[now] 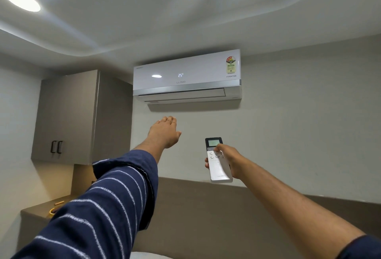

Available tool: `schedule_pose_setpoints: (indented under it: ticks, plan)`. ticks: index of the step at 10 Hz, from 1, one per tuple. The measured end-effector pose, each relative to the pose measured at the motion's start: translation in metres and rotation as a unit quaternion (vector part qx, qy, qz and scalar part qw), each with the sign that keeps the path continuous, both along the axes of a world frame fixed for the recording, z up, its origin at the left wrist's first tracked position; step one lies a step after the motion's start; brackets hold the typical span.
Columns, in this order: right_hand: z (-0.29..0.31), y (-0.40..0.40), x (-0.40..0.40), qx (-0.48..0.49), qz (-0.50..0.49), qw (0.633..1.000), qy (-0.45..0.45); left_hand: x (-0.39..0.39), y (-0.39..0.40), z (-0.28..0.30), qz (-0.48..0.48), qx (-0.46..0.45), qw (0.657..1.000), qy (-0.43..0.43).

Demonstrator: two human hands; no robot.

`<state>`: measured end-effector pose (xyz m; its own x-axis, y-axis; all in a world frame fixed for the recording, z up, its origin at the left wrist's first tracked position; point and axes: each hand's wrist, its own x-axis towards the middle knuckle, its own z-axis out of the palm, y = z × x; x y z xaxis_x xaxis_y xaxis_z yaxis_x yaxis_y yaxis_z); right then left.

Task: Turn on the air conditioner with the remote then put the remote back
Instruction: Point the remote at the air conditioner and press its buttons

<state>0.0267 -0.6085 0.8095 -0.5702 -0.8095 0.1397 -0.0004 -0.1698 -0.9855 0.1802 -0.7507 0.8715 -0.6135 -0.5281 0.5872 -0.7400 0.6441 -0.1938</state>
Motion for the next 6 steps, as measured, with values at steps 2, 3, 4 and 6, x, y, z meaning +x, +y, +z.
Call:
schedule_pose_setpoints:
  ticks: [2,3,4,6]
  plan:
    - [0.000,-0.001,0.001,0.006,0.021,1.000,0.020,0.002,0.001,0.000,0.002,0.000,1.000,0.000]
    - [0.000,-0.001,0.004,0.008,0.029,0.999,0.036,0.003,0.002,-0.001,0.005,-0.003,1.000,-0.002]
    - [0.000,0.000,0.007,0.002,0.046,0.998,0.038,0.004,0.002,-0.002,0.005,-0.003,1.000,-0.002]
    - [-0.002,0.002,0.013,-0.015,0.083,0.995,0.055,0.006,0.003,-0.005,0.010,-0.003,1.000,-0.004]
